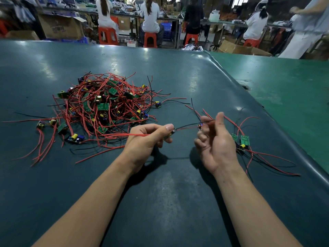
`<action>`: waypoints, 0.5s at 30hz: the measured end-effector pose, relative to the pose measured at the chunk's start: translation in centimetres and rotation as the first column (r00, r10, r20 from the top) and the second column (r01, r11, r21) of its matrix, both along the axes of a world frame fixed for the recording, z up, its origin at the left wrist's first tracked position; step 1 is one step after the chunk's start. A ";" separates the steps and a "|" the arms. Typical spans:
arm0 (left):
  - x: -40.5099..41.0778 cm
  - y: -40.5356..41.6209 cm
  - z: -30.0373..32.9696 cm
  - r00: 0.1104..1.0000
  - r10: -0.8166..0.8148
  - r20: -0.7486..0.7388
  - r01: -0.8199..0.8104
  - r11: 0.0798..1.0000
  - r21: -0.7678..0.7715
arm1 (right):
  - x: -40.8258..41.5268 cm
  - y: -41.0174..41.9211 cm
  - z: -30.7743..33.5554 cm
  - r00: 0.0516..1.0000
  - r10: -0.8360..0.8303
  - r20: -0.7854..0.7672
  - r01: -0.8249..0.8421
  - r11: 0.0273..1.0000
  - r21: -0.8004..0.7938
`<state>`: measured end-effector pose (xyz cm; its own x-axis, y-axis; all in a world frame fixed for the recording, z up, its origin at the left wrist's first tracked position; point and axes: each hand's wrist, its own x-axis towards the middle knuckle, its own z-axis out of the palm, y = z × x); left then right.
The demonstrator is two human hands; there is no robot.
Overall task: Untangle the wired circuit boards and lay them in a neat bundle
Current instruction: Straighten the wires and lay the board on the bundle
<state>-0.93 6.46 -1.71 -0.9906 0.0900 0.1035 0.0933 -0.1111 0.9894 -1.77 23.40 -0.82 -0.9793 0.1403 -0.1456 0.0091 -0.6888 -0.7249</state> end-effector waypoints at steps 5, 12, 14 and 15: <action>0.0 0.1 0.0 0.999 0.036 0.001 -0.036 0.999 0.014 | 0.8 -1.6 -1.0 0.982 0.186 -0.040 -0.151 0.891 0.428; 0.1 0.2 0.1 1.000 0.026 0.004 -0.025 0.999 -0.033 | 0.3 -0.9 -0.7 0.997 0.058 -0.050 -0.037 0.935 0.352; 0.1 0.2 0.1 1.000 0.018 0.006 -0.018 1.000 -0.022 | -0.2 -0.1 -0.4 0.996 -0.068 -0.062 0.083 0.953 0.290; 0.1 0.2 0.0 1.000 0.012 0.001 -0.012 1.000 -0.023 | -0.3 0.4 -0.3 0.990 -0.123 -0.073 0.138 0.958 0.251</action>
<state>-0.84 6.63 -1.67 -0.9917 0.0802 0.1000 0.0930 -0.0868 0.9919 -2.10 23.75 -1.10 -0.9556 0.2925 -0.0343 -0.1138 -0.4741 -0.8731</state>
